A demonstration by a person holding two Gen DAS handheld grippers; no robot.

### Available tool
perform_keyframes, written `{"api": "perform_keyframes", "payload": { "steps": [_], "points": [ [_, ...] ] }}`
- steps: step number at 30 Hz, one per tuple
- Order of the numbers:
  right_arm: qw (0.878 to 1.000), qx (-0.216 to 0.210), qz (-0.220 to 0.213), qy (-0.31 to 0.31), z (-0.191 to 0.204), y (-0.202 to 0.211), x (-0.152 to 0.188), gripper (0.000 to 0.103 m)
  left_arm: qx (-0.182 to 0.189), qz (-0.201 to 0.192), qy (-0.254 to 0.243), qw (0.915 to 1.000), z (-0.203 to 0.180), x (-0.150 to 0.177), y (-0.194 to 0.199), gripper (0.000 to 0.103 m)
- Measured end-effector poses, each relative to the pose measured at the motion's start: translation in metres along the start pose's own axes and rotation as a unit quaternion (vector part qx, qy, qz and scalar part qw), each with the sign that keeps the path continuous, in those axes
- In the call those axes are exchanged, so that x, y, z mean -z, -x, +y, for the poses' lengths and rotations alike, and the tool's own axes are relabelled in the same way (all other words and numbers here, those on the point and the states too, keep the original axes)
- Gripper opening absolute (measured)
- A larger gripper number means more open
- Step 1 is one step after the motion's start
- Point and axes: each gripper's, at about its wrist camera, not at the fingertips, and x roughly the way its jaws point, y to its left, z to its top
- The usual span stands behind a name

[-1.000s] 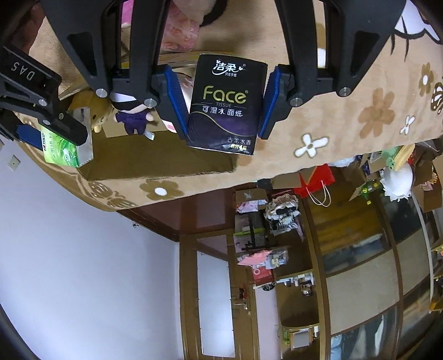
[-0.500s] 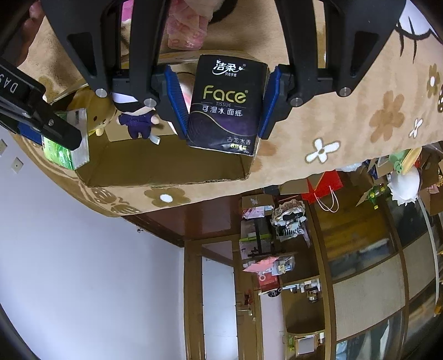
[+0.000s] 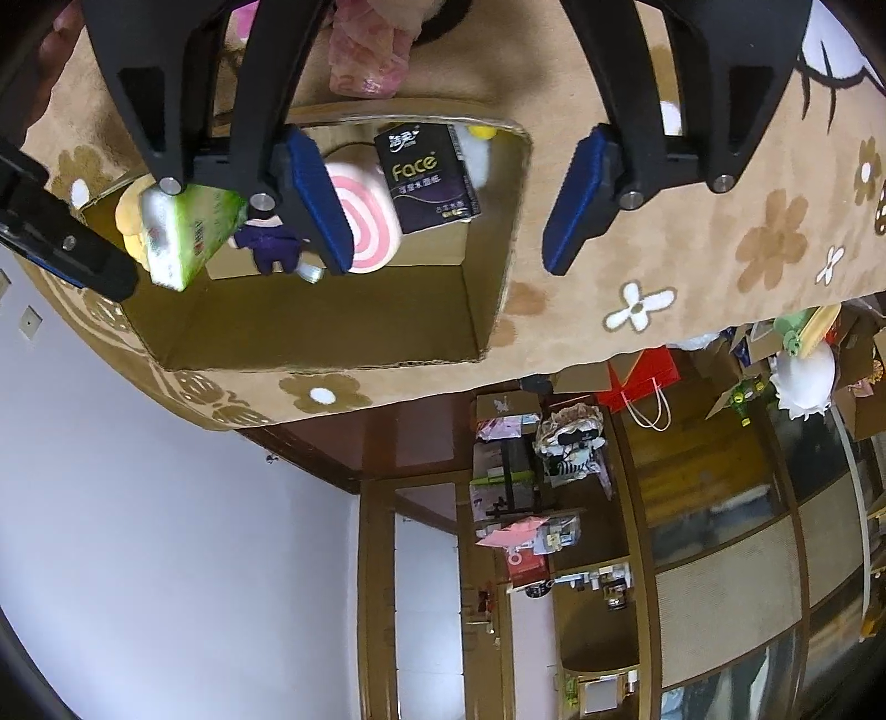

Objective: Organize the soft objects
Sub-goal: 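Open both tools to drop the tissue packs into the box, then reach the right tool to the pink bear while the left tool reaches the pink tissue roll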

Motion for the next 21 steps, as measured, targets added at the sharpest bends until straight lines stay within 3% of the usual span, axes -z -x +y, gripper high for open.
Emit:
{"api": "perform_keyframes", "payload": {
  "steps": [2,5,11,15,21],
  "points": [
    [1.000,-0.005,0.005,0.002,0.001,0.001,-0.001,0.094,-0.007,0.000,0.003,1.0000,0.004,-0.001,0.003,0.082],
    [1.000,0.005,0.009,0.017,0.005,0.007,-0.002,0.099,-0.015,0.006,-0.001,0.9999,0.009,-0.003,0.009,0.083],
    [1.000,0.008,0.018,0.025,0.017,0.024,-0.002,0.099,-0.027,0.023,0.023,0.9991,0.026,-0.012,0.030,0.093],
    [0.999,0.011,0.029,0.036,0.026,0.037,0.004,0.099,-0.029,0.037,0.024,0.9986,0.033,-0.015,0.044,0.093],
    [0.997,0.024,0.045,0.055,0.040,0.050,0.016,0.099,-0.021,0.086,0.025,0.9957,0.041,-0.007,0.052,0.093]
  ]
}}
